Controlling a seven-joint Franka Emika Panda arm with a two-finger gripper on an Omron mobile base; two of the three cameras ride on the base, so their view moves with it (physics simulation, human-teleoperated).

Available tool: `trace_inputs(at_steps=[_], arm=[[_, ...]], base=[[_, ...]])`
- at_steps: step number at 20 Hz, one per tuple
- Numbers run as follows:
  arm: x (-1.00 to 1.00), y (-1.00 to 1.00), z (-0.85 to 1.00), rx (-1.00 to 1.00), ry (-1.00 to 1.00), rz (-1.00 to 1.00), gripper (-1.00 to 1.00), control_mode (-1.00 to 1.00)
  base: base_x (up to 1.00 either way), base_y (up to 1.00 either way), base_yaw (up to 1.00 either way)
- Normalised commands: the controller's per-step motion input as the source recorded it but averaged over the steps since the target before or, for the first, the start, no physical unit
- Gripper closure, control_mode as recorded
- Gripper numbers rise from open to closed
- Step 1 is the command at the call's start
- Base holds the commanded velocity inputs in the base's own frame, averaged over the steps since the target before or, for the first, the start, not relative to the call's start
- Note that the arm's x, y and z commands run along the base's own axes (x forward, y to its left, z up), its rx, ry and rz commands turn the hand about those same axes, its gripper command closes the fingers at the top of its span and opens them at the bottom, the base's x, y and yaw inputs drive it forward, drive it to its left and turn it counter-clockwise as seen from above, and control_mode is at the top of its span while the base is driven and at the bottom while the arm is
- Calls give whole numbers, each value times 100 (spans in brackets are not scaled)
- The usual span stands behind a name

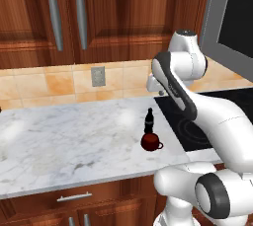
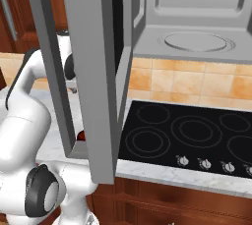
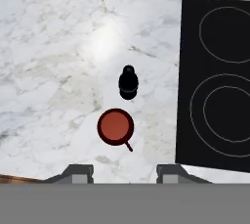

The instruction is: Place the microwavable item in the microwave. Then, close the microwave door and press the start button.

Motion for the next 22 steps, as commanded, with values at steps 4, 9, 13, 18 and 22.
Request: trace_inputs(at_steps=[4, 9, 13, 18, 22], arm=[[-16, 0, -28, -1, 3, 0, -100, -100], [4, -2, -88, -17, 10, 0, -100, -100], [-60, -9, -96, -13, -12, 0, -100, -100], [-66, -4, -93, -2, -5, 8, -100, -100], [3, -10, -51, 3, 0, 15, -100, -100]], base=[[0, 0, 0], [0, 0, 0], [0, 0, 0], [0, 0, 0], [0, 0, 0]])
